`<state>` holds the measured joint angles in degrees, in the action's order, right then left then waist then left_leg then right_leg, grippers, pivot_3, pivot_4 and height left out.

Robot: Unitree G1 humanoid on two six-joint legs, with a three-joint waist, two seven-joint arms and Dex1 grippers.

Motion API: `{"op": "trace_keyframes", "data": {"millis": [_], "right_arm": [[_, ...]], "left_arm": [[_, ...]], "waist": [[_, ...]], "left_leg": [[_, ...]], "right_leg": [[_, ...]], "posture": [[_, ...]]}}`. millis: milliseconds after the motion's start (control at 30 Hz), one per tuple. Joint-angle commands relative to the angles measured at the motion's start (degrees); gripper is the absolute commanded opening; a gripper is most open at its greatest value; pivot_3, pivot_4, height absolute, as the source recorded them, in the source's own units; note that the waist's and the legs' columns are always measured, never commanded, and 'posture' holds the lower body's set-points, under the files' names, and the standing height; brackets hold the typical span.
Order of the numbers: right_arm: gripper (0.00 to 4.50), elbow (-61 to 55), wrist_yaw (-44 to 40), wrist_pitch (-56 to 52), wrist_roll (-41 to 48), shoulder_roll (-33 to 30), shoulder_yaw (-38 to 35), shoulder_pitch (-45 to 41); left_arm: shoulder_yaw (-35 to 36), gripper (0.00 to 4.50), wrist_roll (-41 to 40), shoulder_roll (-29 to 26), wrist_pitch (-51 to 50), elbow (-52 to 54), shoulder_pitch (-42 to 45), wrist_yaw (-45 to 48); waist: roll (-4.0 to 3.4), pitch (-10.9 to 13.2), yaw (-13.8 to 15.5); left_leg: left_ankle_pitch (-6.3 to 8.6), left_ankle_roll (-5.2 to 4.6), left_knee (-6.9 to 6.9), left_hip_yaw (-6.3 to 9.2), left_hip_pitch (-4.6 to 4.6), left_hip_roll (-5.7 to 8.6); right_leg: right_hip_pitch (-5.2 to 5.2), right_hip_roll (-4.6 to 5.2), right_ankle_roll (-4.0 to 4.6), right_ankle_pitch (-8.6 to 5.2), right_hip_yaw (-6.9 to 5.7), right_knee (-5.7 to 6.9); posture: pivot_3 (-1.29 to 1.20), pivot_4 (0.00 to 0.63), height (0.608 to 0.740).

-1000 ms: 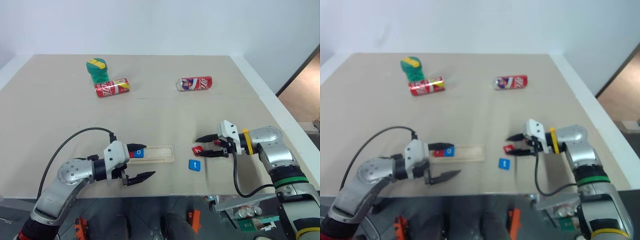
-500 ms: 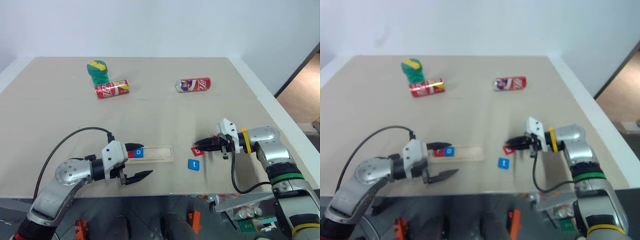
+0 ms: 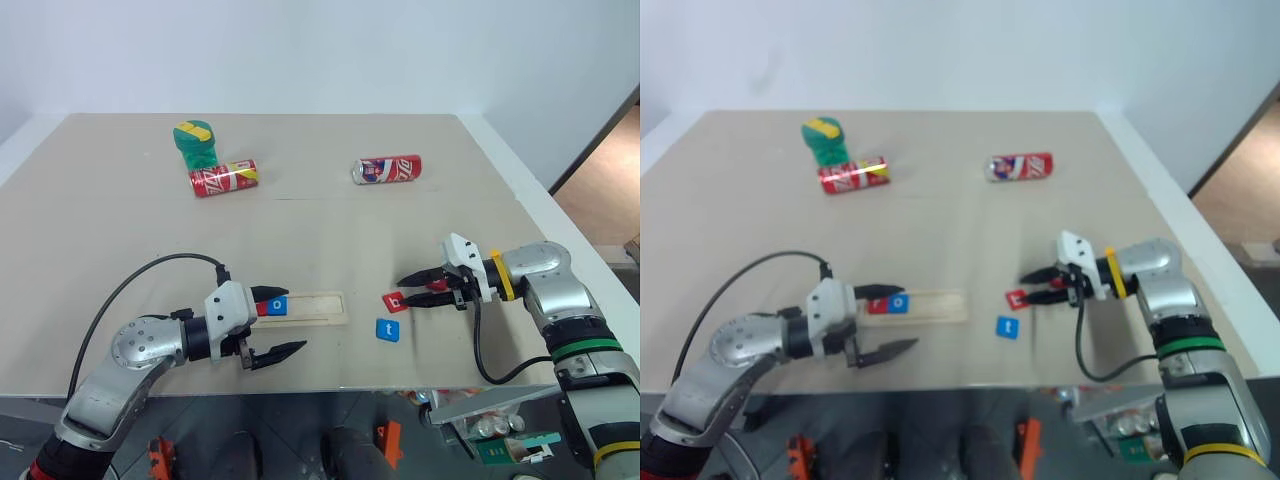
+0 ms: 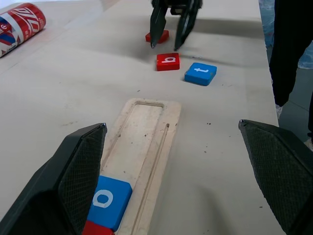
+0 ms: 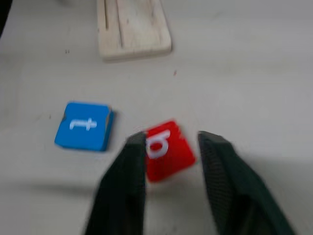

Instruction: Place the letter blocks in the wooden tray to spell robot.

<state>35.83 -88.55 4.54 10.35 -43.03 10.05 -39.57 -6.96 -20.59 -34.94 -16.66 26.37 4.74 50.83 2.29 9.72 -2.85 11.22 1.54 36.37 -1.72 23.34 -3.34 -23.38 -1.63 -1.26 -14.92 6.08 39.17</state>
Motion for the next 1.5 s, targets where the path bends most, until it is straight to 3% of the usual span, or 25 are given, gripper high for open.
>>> {"op": "trace_keyframes", "data": {"millis": [33,100,567,600,1033,1500], "right_arm": [[3.34,0.5,-3.9,1.8,0.1,-0.5,0.2,-2.4],[3.95,1.1,-3.9,2.3,0.2,-0.4,0.5,-2.7],[3.95,7.9,-0.6,11.4,-3.0,4.0,1.0,-3.0],[3.47,8.1,-0.3,11.8,-3.0,4.2,0.8,-2.9],[3.47,2.7,7.8,0.8,-1.5,5.1,-2.6,1.8],[3.47,-3.5,7.1,2.4,-1.4,2.9,-3.5,6.0]], "left_arm": [[0.5,4.5,-0.3,-0.1,0.6,1.3,0.4,0.0],[0.4,4.5,-0.2,-0.2,0.5,1.6,0.4,-0.2],[0.9,4.5,0.2,-0.7,0.1,2.5,-0.8,-0.9],[0.9,4.5,0.2,-0.7,0.1,2.5,-0.9,-0.9],[0.7,4.5,0.6,-1.2,0.2,2.1,-1.1,-1.2],[1.4,4.5,-1.5,-0.1,-0.8,0.9,0.6,-0.9]], "waist": [[-0.02,0.0,0.0],[-0.02,0.0,0.0],[-0.11,0.1,0.0],[-0.11,0.1,0.0],[-0.12,0.1,0.0],[-0.11,0.1,0.0]], "left_leg": [[0.0,0.0,0.0,-0.01,-0.01,-0.01],[0.0,0.0,0.0,0.0,-0.01,0.0],[0.0,0.0,0.0,-0.01,0.0,0.01],[0.0,0.0,0.0,0.0,0.0,0.01],[-0.01,0.01,0.04,-0.05,-0.07,-0.02],[-0.01,0.01,0.02,-0.12,-0.07,0.01]], "right_leg": [[0.0,-0.01,0.01,0.01,0.0,0.0],[0.01,-0.01,0.0,0.01,0.0,0.0],[0.02,0.01,-0.23,0.12,0.01,0.0],[0.02,0.01,-0.24,0.12,0.01,0.0],[0.05,-0.01,-0.02,0.11,0.06,0.0],[0.05,0.0,-0.11,0.08,0.13,0.0]], "posture": [[0.0,0.15,0.74],[0.0,0.15,0.74],[0.0,0.15,0.74],[0.0,0.15,0.74],[0.0,0.15,0.74],[0.0,0.15,0.74]]}}
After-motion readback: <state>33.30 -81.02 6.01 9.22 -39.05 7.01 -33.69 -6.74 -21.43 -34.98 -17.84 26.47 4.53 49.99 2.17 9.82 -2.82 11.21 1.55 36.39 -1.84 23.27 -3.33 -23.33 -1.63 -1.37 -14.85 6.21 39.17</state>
